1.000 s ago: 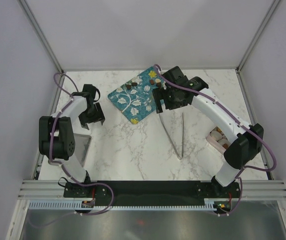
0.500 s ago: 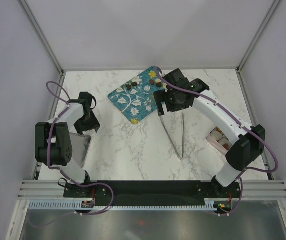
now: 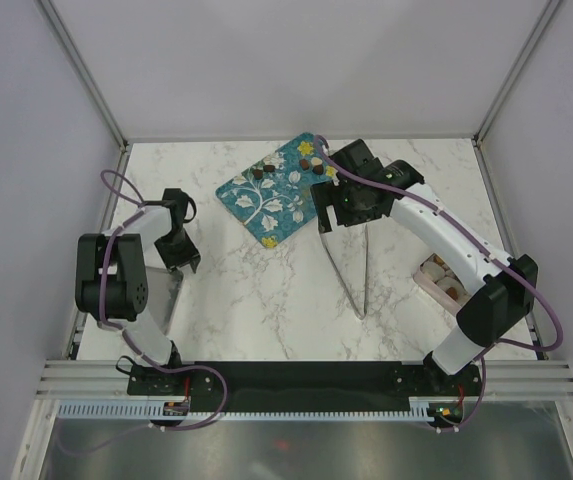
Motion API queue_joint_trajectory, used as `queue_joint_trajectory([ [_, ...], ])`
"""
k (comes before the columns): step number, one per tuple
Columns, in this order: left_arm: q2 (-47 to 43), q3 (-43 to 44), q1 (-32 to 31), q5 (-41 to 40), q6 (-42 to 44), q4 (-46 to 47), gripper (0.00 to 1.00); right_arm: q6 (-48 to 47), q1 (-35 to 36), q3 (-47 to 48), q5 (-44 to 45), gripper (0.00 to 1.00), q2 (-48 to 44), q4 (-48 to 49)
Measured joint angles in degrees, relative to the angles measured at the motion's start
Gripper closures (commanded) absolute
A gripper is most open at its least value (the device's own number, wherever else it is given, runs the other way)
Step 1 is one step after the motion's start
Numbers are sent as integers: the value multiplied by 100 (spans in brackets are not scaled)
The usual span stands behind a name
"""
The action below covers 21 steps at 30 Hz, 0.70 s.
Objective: Pack the chocolate
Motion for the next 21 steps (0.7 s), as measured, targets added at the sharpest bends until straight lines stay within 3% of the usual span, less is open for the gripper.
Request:
queue_joint_trajectory([
  [4, 2, -22, 0, 175, -57, 131, 77, 79, 0, 2, -2, 5, 0, -26],
  [9, -22, -26, -11, 275, -57, 205, 96, 254, 2, 225, -44, 6, 9, -87],
  [15, -483, 170, -9, 472, -37, -42, 98, 492, 0, 990, -205, 7, 258, 24],
  [21, -1661, 533, -11, 1353, -79, -98, 98, 911, 0, 1128, -907, 8, 492, 743],
])
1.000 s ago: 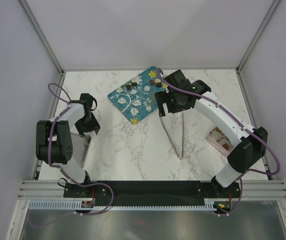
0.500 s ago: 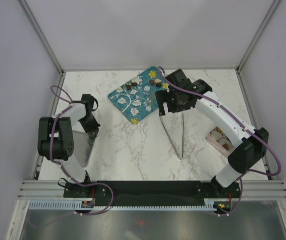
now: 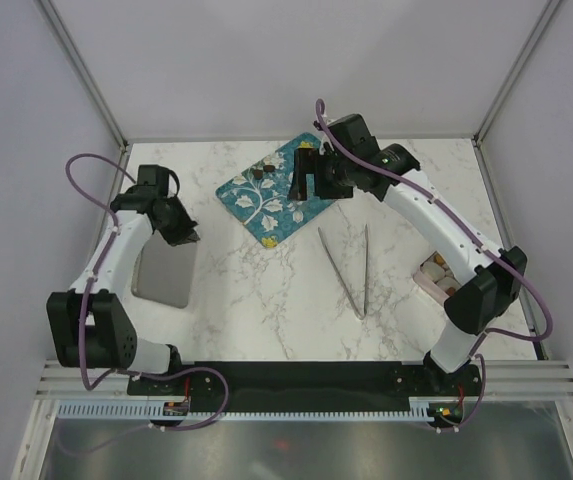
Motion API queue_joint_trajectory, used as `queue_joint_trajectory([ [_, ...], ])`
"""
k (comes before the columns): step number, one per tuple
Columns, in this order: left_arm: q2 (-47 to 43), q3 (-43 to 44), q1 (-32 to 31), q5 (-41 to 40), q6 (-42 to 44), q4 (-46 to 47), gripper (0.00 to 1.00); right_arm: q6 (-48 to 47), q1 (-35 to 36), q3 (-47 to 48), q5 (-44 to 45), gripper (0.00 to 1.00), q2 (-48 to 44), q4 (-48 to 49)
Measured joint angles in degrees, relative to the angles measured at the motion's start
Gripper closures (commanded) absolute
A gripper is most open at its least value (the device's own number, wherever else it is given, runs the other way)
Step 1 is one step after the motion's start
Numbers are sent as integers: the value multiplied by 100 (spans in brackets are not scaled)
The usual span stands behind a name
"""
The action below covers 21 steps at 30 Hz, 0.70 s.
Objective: Pack the chocolate
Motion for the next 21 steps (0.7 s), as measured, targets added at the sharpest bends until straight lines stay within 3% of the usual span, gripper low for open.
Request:
queue_joint_trajectory([
  [8, -997, 343, -293, 1163, -404, 4, 98, 662, -90, 621, -605, 9, 654, 1032],
  [12, -1290, 407, -435, 1810, -575, 2, 98, 798, -245, 922, -1325, 9, 1058, 1722],
  [21, -1939, 662, -479, 3383, -693, 28, 98, 251, -474, 190, -3141, 11, 1255, 3327],
])
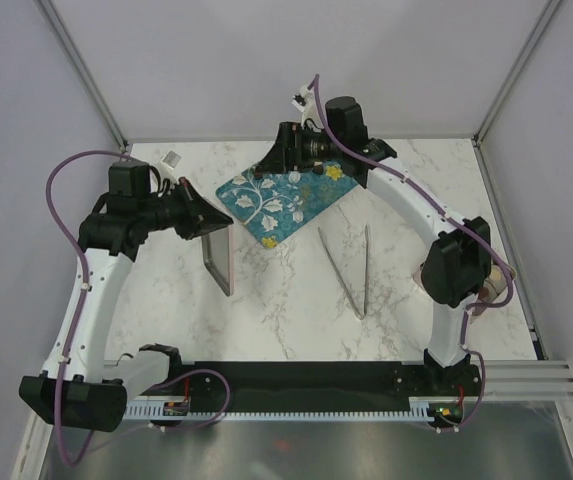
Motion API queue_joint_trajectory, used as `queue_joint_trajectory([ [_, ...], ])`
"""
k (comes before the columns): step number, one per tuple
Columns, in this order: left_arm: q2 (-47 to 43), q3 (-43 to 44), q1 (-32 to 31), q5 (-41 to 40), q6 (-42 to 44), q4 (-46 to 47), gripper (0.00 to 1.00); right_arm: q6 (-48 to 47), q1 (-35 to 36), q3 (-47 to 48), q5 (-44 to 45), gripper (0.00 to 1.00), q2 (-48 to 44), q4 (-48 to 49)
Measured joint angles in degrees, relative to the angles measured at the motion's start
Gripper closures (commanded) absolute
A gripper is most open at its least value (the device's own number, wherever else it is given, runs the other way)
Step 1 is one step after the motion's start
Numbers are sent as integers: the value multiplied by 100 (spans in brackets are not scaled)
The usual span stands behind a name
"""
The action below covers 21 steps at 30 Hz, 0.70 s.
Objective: Pack the chocolate
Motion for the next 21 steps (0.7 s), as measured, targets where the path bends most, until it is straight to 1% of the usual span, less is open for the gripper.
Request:
queue_joint_trajectory([
  [2, -55, 0, -22, 273, 4, -2, 98, 48, -153, 46, -420, 11, 162, 306],
  [5, -79, -61, -57, 662, 7, 9, 98, 103, -350, 356, -1102, 10, 555, 590],
  [7, -74, -164, -114, 809, 9, 4, 98, -31, -433, 407, -1482, 9, 717, 715],
  [9, -57, -240, -201, 933, 11, -7, 98, -387, -466, 238, -1862, 6, 758, 846],
  [13, 0, -249, -369, 1198, 37, -11, 98, -1231, -422, -258, -2249, 4, 662, 1222],
  [16, 90, -170, -568, 1423, 76, -11, 98, -1853, -385, -413, -2518, 7, 605, 1458],
  [21, 391, 114, -994, 1646, 146, -4, 98, -2662, -337, -813, -3185, 9, 238, 2177],
])
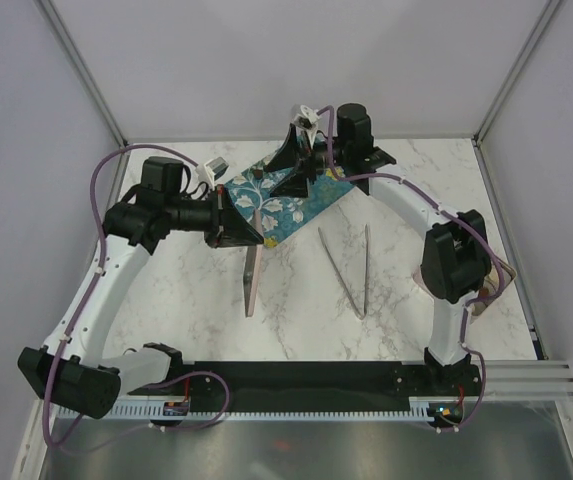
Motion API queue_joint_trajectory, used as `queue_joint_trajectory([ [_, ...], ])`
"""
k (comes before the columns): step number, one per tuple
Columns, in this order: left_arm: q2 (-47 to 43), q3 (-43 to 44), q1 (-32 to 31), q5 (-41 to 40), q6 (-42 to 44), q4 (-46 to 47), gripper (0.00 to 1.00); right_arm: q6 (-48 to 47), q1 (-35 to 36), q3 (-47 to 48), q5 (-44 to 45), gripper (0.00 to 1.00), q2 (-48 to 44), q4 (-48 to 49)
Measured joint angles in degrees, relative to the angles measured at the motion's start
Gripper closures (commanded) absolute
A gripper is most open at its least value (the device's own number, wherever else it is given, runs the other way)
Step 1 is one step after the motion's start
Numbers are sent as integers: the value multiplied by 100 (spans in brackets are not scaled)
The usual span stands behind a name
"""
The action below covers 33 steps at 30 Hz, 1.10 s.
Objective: Pack the chocolate
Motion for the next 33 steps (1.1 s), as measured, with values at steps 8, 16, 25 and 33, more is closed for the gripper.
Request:
queue_joint_trajectory([
  [8, 487, 275, -155, 254, 57, 0, 98, -1117, -136, -382, -960, 11, -496, -63],
  [16, 706, 385, -249, 435, 216, -22, 98, -2173, -140, -1139, -1130, 11, -828, -1086],
  [25, 855, 501, -363, 616, 337, -46, 98, -2428, 254, -1182, -1156, 11, -839, -1294],
  [33, 1104, 739, -417, 695, 369, -83, 98, -2555, 590, -1158, -1178, 24, -839, -1298],
])
